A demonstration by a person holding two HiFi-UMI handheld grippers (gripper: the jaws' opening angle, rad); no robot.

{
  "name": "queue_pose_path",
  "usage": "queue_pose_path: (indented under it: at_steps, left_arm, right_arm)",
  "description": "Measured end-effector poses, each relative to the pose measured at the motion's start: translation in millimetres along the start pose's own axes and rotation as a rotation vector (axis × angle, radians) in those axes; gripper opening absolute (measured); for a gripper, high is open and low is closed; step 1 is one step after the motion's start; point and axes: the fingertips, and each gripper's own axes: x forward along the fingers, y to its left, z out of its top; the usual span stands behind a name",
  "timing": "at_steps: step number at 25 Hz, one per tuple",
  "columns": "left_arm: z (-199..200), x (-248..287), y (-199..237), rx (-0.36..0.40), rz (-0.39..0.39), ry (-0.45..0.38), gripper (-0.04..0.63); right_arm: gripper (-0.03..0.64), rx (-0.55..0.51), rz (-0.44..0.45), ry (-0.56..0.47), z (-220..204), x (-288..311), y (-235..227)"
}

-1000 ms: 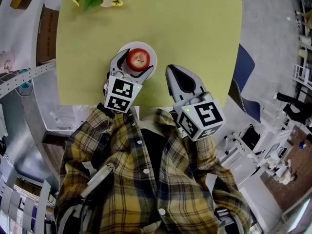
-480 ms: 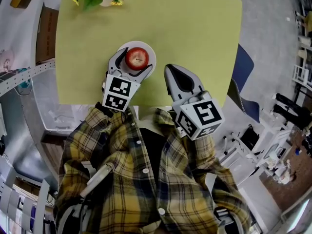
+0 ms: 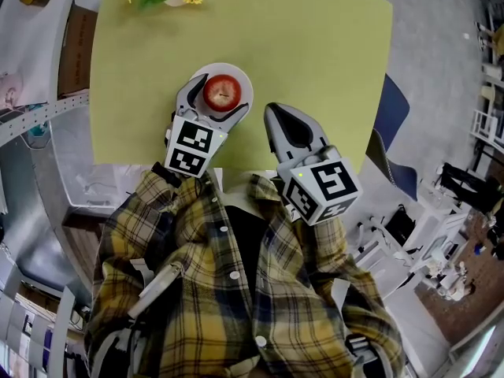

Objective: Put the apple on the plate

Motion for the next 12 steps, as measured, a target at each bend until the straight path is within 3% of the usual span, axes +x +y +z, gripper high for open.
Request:
queue_pose_path:
  at_steps: [12]
  left_arm:
    - [5.8, -8.3, 1.3, -0.014, 0.002, -0.017, 0.425]
  right_arm:
    - [-0.003, -0.008, 0.000, -0.019, 6.8, -4.6, 0.5]
